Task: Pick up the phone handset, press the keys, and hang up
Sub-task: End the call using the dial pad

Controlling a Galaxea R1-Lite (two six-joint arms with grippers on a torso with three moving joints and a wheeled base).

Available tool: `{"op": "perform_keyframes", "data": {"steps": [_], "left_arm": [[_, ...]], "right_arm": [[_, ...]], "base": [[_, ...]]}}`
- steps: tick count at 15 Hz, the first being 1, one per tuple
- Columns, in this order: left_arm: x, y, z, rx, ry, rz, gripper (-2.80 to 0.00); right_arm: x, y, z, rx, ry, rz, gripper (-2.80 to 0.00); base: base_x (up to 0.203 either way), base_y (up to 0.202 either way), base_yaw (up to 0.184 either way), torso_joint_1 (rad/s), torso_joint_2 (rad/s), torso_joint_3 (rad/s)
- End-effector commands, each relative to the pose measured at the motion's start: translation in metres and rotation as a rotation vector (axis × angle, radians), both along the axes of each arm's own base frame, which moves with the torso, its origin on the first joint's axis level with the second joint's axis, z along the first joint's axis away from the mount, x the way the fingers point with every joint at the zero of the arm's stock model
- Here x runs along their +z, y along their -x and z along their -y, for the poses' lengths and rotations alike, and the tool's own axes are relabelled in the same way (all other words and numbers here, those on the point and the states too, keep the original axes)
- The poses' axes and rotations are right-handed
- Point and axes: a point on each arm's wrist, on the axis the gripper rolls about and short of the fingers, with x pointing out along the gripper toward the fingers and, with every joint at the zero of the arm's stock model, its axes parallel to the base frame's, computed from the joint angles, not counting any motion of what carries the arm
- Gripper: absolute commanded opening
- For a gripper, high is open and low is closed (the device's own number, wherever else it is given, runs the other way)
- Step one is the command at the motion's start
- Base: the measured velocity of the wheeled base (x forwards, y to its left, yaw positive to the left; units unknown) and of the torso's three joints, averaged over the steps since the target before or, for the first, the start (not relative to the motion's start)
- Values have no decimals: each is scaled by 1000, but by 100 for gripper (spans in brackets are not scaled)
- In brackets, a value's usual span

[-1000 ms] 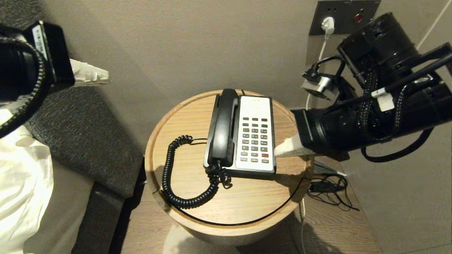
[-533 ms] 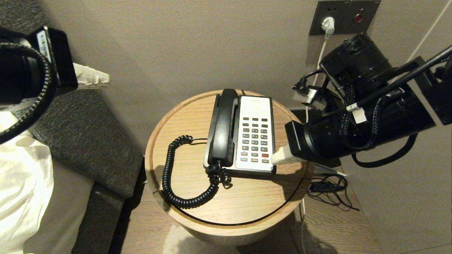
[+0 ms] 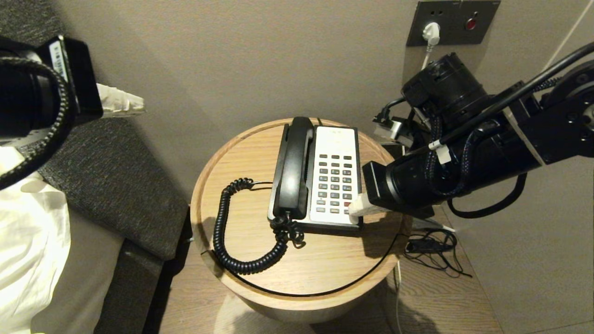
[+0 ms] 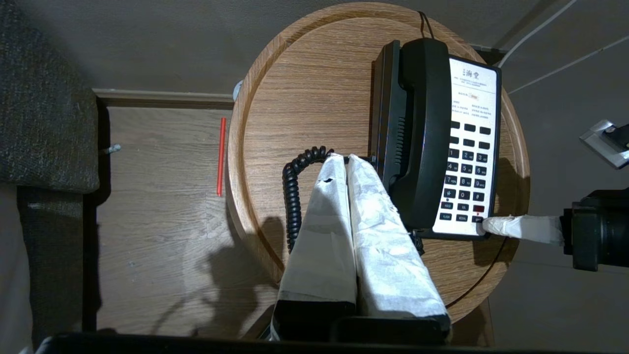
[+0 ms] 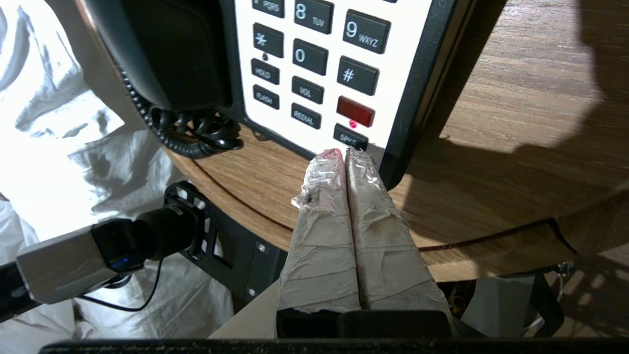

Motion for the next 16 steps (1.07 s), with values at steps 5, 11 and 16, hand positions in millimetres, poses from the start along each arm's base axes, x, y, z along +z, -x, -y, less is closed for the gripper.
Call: {"op": "perform_keyframes", "data": {"steps": [5,11,16], "left_arm": [[-1,-2,1,2,-4,-7,-280],[-1,-1,1,3,-2,-6,-280],[-3,4,-5,12,-2,-6,-280]], "right_arm": [[-7,-6,-4,-2,11,-7,-280],[-7,-6,-3,-3,12,-5,-280],[24,9,9,-14,-44,74,-280]], "base": [[0,0,0,0,0,0],[0,0,0,0,0,0],[0,0,0,0,0,0]]}}
